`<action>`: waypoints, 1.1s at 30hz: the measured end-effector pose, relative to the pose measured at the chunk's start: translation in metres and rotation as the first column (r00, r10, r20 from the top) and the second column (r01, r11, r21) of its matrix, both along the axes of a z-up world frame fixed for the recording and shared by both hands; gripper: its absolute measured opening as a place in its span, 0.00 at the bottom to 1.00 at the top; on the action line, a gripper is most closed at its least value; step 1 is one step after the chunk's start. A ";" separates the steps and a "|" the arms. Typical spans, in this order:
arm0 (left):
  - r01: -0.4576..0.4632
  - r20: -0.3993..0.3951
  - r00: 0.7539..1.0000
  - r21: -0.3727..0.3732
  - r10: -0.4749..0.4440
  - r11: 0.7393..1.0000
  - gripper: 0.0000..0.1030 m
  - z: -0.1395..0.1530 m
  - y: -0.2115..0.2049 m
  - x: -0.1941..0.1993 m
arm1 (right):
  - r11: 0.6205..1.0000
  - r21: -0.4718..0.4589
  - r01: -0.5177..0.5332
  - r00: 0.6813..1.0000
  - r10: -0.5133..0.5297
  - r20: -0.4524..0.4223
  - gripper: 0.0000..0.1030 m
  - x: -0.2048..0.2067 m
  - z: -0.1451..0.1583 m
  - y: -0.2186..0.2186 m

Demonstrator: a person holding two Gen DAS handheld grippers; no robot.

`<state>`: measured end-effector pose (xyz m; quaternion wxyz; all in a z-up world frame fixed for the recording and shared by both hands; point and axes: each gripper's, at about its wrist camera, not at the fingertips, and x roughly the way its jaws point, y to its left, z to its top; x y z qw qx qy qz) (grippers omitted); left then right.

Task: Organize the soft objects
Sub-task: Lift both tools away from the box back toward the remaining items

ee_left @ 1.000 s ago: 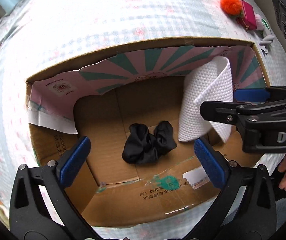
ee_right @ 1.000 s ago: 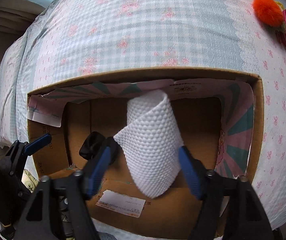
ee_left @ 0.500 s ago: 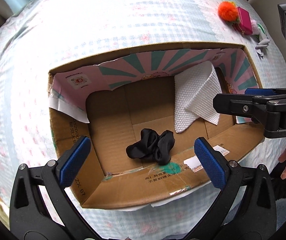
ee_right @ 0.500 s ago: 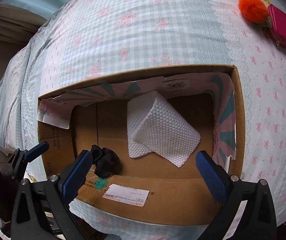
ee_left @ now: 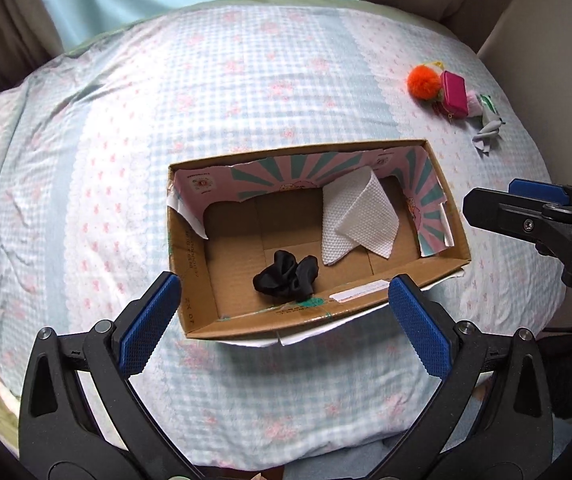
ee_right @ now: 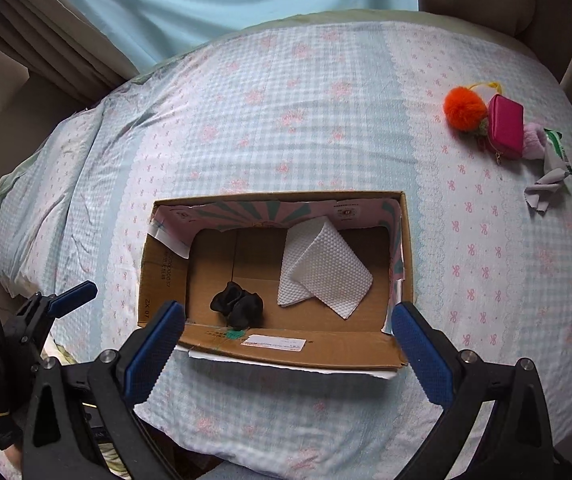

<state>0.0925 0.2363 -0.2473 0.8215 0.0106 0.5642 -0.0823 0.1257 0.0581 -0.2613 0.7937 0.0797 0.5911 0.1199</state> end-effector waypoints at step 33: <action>0.007 0.417 0.908 -0.126 0.047 0.992 1.00 0.199 -0.136 -0.054 | 0.924 -0.078 0.375 0.828 -0.296 0.476 1.00 -0.119 0.181 -0.188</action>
